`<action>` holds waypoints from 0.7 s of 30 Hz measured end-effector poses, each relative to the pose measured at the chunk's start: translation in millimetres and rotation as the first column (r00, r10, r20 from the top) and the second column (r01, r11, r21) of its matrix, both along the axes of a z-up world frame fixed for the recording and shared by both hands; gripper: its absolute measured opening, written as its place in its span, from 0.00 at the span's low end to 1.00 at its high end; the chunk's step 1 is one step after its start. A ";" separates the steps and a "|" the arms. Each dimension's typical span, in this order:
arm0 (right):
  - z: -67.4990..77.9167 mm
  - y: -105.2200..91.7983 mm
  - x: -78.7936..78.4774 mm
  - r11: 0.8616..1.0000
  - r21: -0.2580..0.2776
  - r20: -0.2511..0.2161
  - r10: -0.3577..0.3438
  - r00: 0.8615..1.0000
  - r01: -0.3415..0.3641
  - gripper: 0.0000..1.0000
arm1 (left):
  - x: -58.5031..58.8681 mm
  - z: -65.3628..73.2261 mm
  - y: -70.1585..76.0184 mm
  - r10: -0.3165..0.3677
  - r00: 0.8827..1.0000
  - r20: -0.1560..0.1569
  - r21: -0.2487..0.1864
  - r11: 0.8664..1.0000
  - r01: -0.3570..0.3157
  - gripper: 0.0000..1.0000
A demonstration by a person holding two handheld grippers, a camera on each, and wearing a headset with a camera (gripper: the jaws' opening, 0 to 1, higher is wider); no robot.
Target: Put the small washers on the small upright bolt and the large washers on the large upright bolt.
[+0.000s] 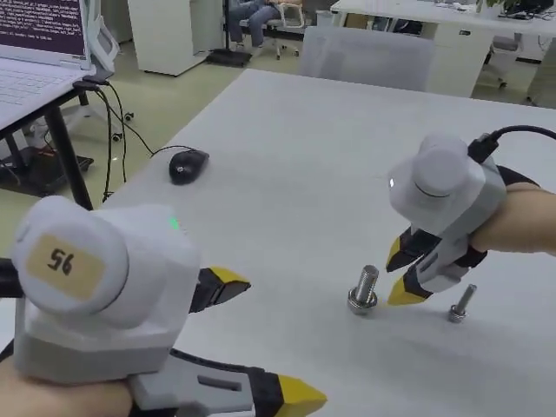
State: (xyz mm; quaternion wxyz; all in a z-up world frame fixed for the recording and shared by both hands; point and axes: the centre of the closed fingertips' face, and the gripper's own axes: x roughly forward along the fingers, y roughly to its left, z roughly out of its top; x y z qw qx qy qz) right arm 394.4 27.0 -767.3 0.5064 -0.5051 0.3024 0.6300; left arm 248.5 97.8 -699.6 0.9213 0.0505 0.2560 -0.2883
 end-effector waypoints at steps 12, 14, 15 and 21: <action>18.9 -22.1 -20.8 0.991 0.117 0.016 -0.061 0.998 0.059 0.28 | -5.6 4.1 -13.8 -0.026 1.000 0.006 -0.016 1.000 0.026 0.72; 18.8 -26.8 -24.7 0.991 0.121 0.016 -0.066 0.998 0.064 0.28 | -6.9 4.3 -15.7 -0.029 1.000 0.007 -0.022 0.999 0.029 0.72; 19.6 -28.7 -26.6 0.989 0.130 0.017 -0.073 0.997 0.070 0.29 | -7.5 4.9 -17.4 -0.031 0.999 0.008 -0.031 0.999 0.032 0.72; 30.5 -29.5 -39.0 0.962 0.247 -0.020 -0.110 0.994 0.112 0.29 | -8.6 10.2 -23.4 -0.044 0.999 0.031 -0.060 0.997 0.046 0.72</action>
